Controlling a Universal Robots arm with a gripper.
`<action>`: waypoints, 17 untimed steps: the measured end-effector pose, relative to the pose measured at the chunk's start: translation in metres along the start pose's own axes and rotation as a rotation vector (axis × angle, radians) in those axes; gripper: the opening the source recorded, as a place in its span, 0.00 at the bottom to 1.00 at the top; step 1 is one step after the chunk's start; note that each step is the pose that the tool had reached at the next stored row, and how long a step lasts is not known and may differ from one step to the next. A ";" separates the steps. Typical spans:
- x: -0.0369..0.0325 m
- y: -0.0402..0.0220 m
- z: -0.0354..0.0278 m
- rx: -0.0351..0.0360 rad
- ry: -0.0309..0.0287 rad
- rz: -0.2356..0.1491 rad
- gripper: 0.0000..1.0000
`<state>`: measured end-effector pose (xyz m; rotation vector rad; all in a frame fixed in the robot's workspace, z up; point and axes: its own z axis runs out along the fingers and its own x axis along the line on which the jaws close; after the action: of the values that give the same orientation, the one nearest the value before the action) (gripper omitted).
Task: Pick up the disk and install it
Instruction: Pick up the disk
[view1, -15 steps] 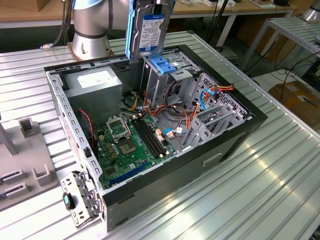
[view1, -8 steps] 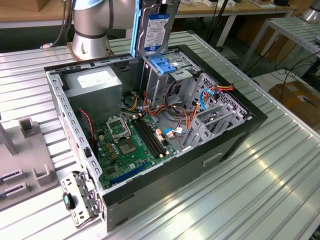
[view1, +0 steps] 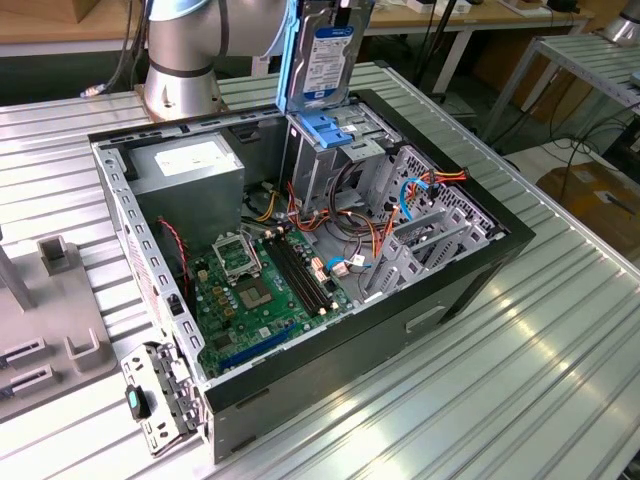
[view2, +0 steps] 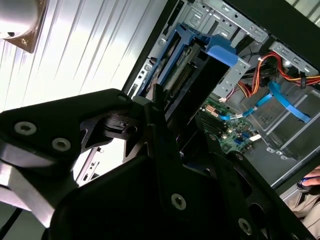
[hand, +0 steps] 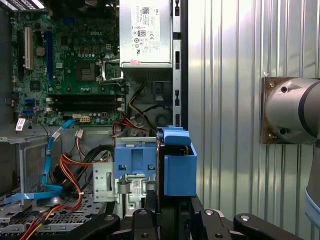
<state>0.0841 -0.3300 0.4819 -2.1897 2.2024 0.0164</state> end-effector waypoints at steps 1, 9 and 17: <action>0.0000 -0.0042 0.0002 0.0000 -0.0002 0.000 0.35; 0.0056 -0.0112 0.0002 0.0000 -0.0001 0.000 0.35; 0.0262 -0.0132 -0.0003 0.0000 -0.0002 0.000 0.35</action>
<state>0.0971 -0.3563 0.4816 -2.1896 2.2022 0.0166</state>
